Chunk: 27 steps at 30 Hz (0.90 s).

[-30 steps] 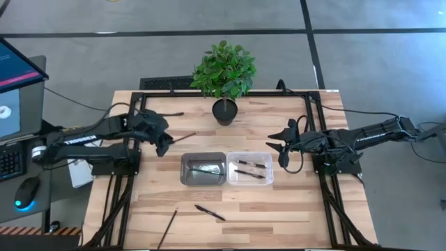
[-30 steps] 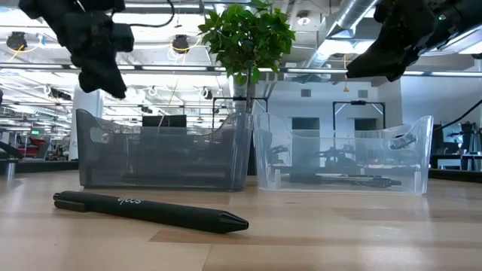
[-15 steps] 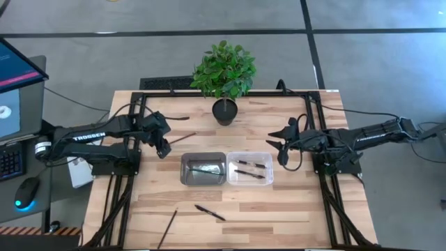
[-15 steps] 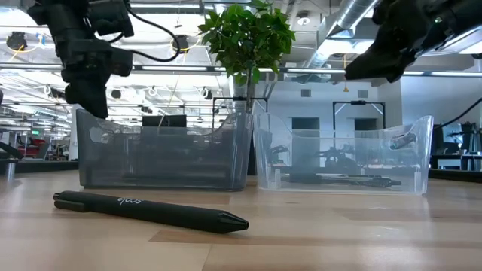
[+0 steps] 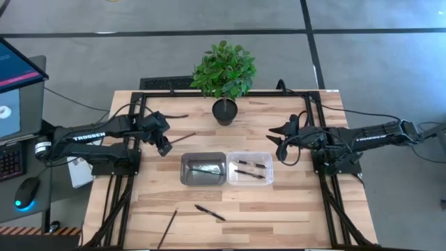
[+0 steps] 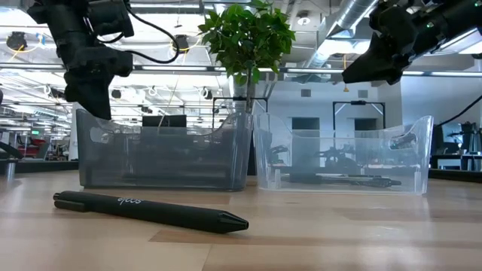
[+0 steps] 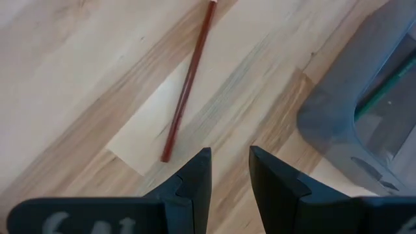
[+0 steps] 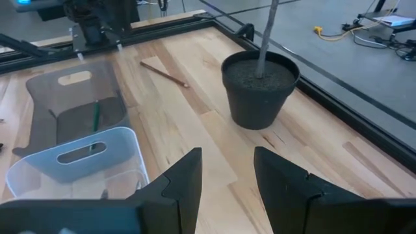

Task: Sort pens & pencils
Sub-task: Put the brown pencil into the black bin

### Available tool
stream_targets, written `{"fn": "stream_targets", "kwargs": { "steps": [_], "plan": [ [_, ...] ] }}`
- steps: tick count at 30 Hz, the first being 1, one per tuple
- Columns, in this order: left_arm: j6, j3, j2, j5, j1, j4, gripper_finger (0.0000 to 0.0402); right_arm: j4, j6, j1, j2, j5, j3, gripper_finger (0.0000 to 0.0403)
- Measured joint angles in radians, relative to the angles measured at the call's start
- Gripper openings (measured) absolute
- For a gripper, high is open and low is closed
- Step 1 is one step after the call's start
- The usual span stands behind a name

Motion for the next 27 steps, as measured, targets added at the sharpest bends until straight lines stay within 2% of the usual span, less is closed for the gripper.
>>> {"fn": "stream_targets", "kwargs": {
  "steps": [9, 19, 27],
  "plan": [
    [0.040, 0.000, 0.000, -0.056, 0.000, -0.001, 0.0094, 0.000, 0.000, 0.000, 0.000, 0.000, 0.000, 0.0164],
    [0.058, 0.000, 0.001, -0.054, 0.000, -0.012, 0.0094, 0.000, 0.000, 0.000, 0.000, 0.000, 0.000, 0.0165],
    [0.085, 0.000, 0.111, -0.054, 0.000, -0.035, 0.0094, 0.001, 0.000, 0.000, 0.000, 0.000, 0.001, 0.0167]
  ]
}}
